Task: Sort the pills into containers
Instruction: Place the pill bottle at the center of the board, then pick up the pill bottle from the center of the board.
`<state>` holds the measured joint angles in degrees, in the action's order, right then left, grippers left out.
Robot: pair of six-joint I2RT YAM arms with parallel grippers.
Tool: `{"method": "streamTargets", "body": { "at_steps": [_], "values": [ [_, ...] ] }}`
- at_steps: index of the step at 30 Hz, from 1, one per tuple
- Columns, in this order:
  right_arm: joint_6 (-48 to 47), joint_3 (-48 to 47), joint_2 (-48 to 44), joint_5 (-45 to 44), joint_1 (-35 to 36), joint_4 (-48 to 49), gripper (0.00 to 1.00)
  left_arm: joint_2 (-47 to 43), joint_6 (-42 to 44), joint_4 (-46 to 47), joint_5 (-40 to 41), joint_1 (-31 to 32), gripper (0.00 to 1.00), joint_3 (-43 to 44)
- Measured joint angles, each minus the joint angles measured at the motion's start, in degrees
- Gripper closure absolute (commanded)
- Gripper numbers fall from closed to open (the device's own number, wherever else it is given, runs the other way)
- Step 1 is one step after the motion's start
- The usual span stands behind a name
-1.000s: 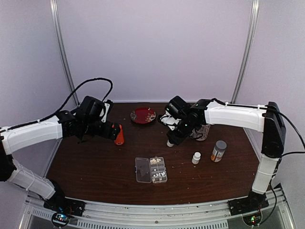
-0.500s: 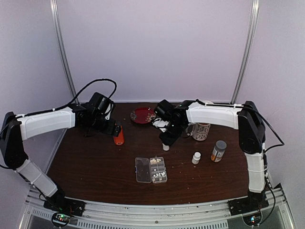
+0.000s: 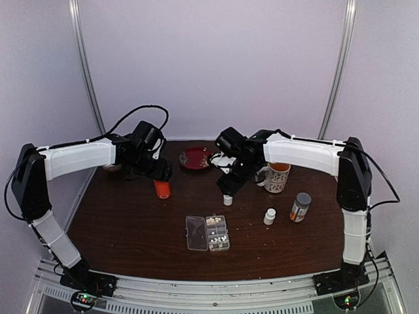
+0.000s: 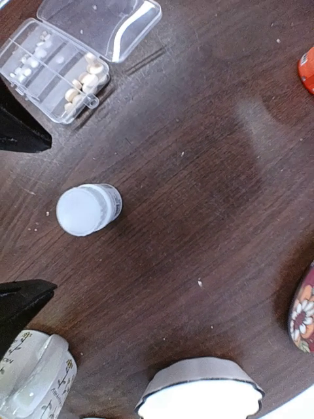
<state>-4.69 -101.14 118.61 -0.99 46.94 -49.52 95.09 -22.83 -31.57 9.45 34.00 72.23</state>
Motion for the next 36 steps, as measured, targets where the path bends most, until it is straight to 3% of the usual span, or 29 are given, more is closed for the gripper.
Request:
{"method": "streamTargets", "body": {
  "at_steps": [10,13,17,27,32,36],
  "values": [
    [0.1,7.6,-18.0,4.2,0.0,5.8,0.32,4.5,-1.0,-1.9,-0.3,-0.3,0.15,2.5],
    [0.4,9.7,-21.0,6.6,0.0,7.4,0.32,5.0,-1.3,-2.1,-0.5,-0.9,0.18,2.5],
    [0.7,12.3,-23.8,8.9,0.0,8.7,0.32,5.6,-1.5,-2.4,-0.5,-1.5,0.28,2.5],
    [1.5,16.7,-27.5,13.2,0.0,11.3,0.35,6.1,-1.7,-2.6,-0.6,-1.8,0.67,2.5],
    [2.1,22.1,-31.2,17.1,0.0,15.7,0.37,2.0,-0.7,-3.3,-5.9,-1.8,0.74,2.5],
    [4.1,29.3,-38.0,20.3,1.1,23.5,0.31,-6.2,-0.7,-3.2,-14.7,-1.8,0.74,3.1]
  ]
}}
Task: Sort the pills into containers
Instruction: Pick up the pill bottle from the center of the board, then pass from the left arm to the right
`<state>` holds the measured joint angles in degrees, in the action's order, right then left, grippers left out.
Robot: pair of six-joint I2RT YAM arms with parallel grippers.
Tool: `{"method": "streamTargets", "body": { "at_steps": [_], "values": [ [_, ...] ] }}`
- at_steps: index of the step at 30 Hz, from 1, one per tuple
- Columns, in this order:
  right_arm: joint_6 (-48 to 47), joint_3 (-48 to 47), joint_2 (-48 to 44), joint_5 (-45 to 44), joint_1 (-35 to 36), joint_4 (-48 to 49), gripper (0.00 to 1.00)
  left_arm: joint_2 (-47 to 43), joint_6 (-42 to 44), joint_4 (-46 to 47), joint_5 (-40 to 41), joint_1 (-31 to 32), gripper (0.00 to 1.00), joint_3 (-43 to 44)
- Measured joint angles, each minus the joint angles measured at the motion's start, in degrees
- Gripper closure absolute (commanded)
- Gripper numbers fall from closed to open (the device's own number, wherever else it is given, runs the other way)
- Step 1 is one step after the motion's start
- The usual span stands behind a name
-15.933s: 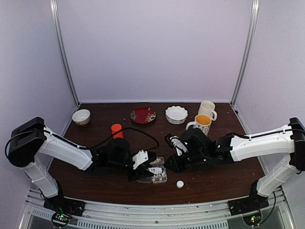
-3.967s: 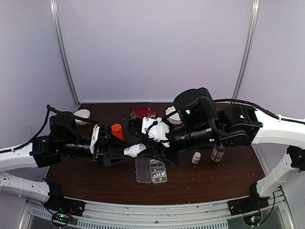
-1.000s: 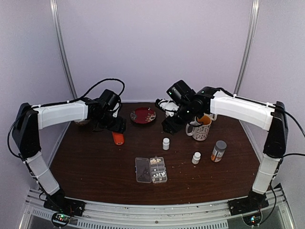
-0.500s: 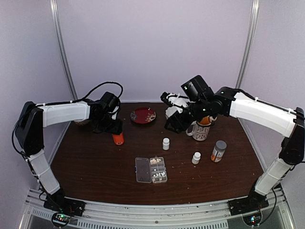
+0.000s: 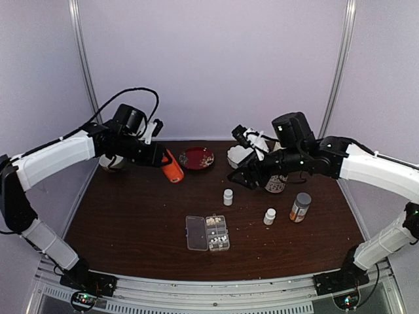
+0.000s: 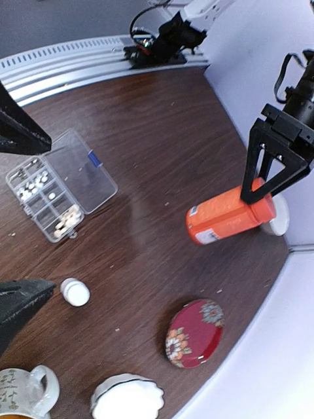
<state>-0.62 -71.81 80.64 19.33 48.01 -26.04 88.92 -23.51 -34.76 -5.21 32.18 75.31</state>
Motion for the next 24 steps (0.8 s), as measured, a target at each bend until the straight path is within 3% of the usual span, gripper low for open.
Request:
{"method": "streamTargets", "body": {
  "at_steps": [8,16,24],
  "values": [
    [13.0,14.3,-12.9,4.7,3.8,27.5,0.1,-18.2,-4.9,8.5,-19.6,0.2,0.76,-0.1],
    [18.9,16.4,-13.8,-0.1,12.1,44.8,0.12,-22.3,-11.1,19.5,-34.3,3.9,0.77,-2.1],
    [17.5,14.7,-9.7,-8.9,17.5,49.1,0.13,-22.3,-12.7,24.9,-41.0,8.7,0.8,-2.4]
  ]
}}
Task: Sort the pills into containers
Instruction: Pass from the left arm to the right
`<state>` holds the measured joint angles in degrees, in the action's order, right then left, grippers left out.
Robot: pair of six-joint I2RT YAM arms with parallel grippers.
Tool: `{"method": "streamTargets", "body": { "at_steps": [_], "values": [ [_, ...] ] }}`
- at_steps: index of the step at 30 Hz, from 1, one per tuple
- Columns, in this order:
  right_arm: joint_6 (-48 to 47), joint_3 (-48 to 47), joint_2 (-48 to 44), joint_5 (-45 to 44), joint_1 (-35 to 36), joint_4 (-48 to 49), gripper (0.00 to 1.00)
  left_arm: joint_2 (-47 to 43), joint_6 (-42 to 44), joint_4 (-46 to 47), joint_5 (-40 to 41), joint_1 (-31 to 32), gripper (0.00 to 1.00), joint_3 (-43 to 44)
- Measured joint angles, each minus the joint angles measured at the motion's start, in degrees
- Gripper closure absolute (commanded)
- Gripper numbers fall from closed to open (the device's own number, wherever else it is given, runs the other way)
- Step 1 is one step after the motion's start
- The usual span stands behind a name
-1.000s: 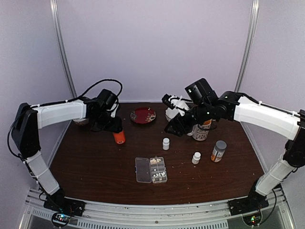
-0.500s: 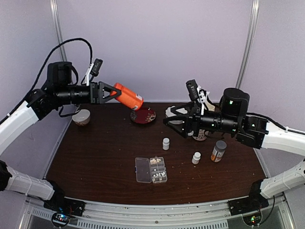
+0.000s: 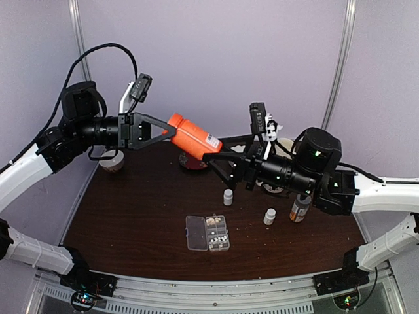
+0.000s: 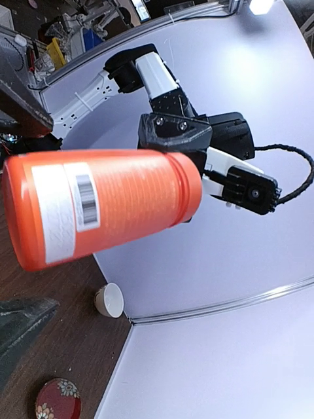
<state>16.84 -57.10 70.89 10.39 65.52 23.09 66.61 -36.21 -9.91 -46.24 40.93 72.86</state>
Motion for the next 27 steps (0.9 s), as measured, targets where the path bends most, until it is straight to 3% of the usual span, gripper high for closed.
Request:
{"method": "streamTargets", "body": {
  "at_steps": [3,11,17,21,24,27],
  "values": [
    [-0.9,0.0,0.1,-2.6,0.7,0.3,0.15,0.0,0.0,0.5,-1.2,1.3,0.81,0.0],
    [-1.8,0.0,0.1,-1.7,1.5,3.3,0.53,0.0,0.0,2.2,-1.9,2.1,0.79,0.0],
    [-2.5,0.1,0.1,0.9,1.6,4.6,0.68,-0.1,-0.5,3.4,-1.8,2.3,0.51,0.0],
    [-4.5,0.2,0.0,1.4,1.6,4.6,0.72,-0.6,-0.7,2.4,-0.3,2.6,0.39,0.0],
    [-5.3,0.5,-0.2,1.5,1.6,4.5,0.73,-1.1,-0.8,2.2,0.4,2.8,0.24,-0.5],
    [-5.9,0.5,-0.2,1.6,1.6,4.5,0.73,-2.1,-1.0,2.4,1.0,2.8,0.22,-1.6]
  ]
}}
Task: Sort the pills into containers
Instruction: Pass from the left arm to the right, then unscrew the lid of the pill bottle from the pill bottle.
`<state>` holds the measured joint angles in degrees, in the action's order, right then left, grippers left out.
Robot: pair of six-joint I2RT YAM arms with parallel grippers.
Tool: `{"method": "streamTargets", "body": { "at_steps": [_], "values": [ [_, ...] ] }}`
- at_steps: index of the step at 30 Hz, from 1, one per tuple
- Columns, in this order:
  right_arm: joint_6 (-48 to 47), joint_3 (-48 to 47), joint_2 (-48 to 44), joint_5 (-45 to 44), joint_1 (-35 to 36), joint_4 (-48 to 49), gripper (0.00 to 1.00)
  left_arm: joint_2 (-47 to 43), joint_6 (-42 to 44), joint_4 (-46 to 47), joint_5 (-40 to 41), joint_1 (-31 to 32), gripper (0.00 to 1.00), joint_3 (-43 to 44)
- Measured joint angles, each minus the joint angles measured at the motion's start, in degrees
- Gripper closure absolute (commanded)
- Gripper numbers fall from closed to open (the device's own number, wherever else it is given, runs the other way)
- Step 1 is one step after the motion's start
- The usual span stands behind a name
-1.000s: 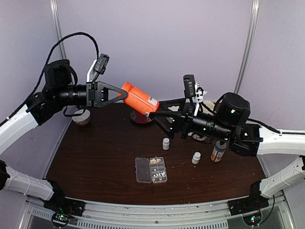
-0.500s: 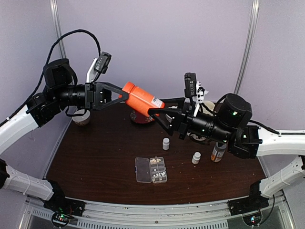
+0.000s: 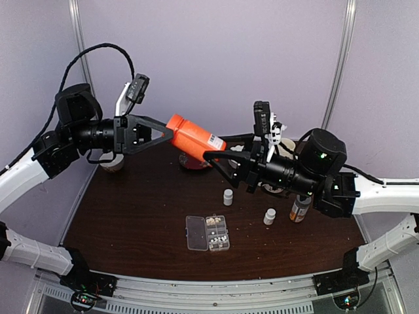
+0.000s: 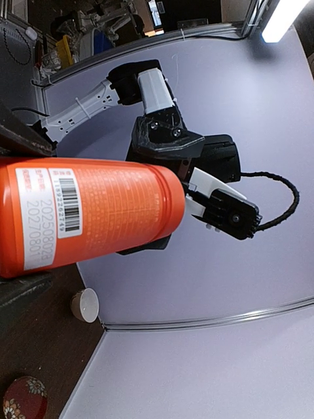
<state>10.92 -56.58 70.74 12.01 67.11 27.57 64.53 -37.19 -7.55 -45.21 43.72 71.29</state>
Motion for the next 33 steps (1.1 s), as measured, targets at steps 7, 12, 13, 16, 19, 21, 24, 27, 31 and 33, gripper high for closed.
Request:
{"method": "streamTargets", "body": {
  "at_steps": [7,12,13,16,19,21,24,27,31,33],
  "values": [
    [-0.1,0.0,0.0,0.8,0.0,-0.2,0.75,-1.6,-0.1,-0.1,0.7,0.0,0.24,-1.2],
    [-0.3,0.0,0.0,1.6,0.0,-1.5,0.76,-1.6,-0.2,-0.5,1.3,0.0,0.32,-1.2],
    [-0.4,0.0,0.0,1.7,0.0,-1.7,0.76,-1.5,-0.2,-0.7,1.5,0.0,0.37,-1.2],
    [-0.8,-0.1,0.0,1.8,0.0,-3.1,0.77,-1.2,-0.2,-1.7,1.9,0.0,0.48,-1.1],
    [-1.7,-0.1,0.0,1.6,-0.1,-4.7,0.77,-0.7,-0.3,-3.0,2.1,0.0,0.57,-0.8],
    [-3.1,-0.2,0.0,1.4,-0.3,-5.6,0.77,-0.4,-0.3,-4.1,2.5,0.0,0.62,-0.4],
    [-7.5,-0.6,0.0,0.8,-0.3,-7.5,0.78,-0.2,-0.5,-5.9,3.1,0.0,0.71,0.0],
    [-15.6,-0.6,-0.2,-0.2,-0.3,-8.6,0.78,0.2,-1.2,-7.8,3.7,0.0,0.76,0.5],
    [-27.6,-0.1,-0.5,-1.9,-0.2,-8.9,0.8,0.5,-3.1,-9.3,4.4,0.1,0.79,0.5],
    [-33.7,0.2,-0.6,-3.4,0.1,-8.5,0.82,0.7,-4.5,-9.7,5.0,0.1,0.8,0.5]
  ]
}}
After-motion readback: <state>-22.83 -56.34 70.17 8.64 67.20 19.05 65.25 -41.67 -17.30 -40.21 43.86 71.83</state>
